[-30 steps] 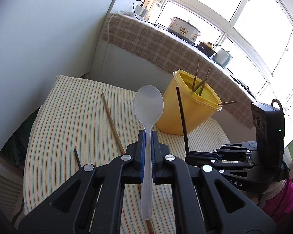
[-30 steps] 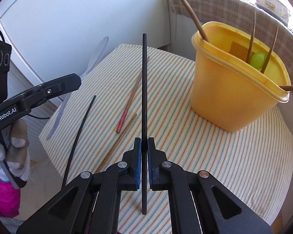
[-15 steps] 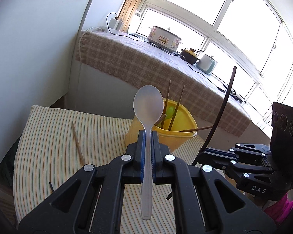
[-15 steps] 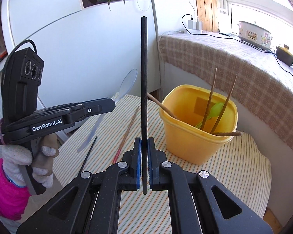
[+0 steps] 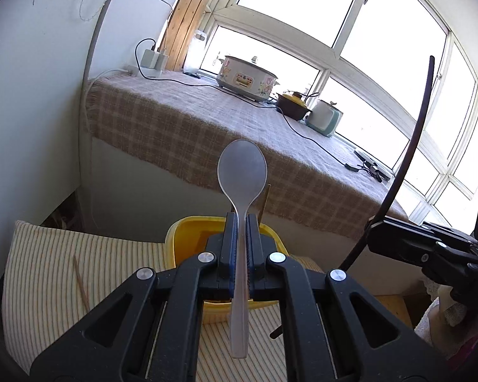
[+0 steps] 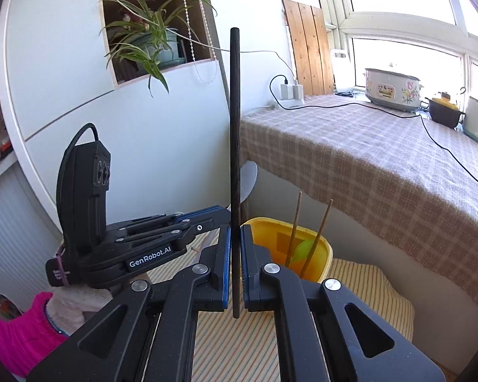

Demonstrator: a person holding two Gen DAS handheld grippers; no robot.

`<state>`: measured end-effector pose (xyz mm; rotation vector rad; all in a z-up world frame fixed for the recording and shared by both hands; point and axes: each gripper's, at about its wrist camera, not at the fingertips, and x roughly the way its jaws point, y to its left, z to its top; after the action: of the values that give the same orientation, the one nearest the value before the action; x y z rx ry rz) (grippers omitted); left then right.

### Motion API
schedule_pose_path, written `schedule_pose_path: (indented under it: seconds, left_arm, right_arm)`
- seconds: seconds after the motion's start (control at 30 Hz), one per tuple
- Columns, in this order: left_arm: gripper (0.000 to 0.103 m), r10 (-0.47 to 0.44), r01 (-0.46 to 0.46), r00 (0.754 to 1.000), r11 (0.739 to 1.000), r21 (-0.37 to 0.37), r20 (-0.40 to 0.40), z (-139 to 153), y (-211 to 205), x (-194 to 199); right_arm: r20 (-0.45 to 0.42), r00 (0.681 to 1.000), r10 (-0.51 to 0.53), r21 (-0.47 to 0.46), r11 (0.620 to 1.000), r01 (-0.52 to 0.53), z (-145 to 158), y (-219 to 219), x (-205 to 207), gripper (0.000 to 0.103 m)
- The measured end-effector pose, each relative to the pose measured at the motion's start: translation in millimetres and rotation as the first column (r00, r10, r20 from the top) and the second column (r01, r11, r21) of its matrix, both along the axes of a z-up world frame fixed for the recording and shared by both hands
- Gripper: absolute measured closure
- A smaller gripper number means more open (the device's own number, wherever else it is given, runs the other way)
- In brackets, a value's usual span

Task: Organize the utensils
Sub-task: 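Carry the clear spoon in the left tool and black chopstick in the right tool over the bucket, then lower the spoon and the black chopstick into the yellow bucket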

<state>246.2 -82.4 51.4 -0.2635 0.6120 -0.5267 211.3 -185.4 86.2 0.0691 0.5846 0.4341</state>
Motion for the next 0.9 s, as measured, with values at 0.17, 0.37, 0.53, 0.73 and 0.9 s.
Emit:
schedule_pose_path:
  seconds: [0.17,0.37,0.53,0.73,0.9]
  left_arm:
    - [0.1,0.011,-0.011,1.0,1.0,0.005,-0.001,-8,-19,19]
    - [0.1,0.057,-0.059,0.997,0.997,0.058,0.045,-16,-35,32]
    - [0.1,0.077,-0.083,0.994,0.992,0.09,0.073,-29,-42,35]
    - [0.1,0.089,-0.112,0.985,0.981,0.161,0.147,-40,-54,33]
    - [0.1,0.103,-0.134,0.979,0.976,0.172,0.177,-48,-55,29]
  right_arm:
    - [0.008,1.0,-0.012,0.022,1.0,0.012,9,-11,12,0.099]
    - [0.033,0.999,-0.042,0.018,0.999,0.042,18,-18,20,0.099]
    - [0.019,0.998,-0.064,0.017,0.998,0.064,9,-22,33,0.099]
    - [-0.013,0.996,-0.088,0.018,0.996,0.088,-6,-25,47,0.099]
    - [-0.038,0.995,-0.094,0.008,0.995,0.095,-20,-23,55,0.099]
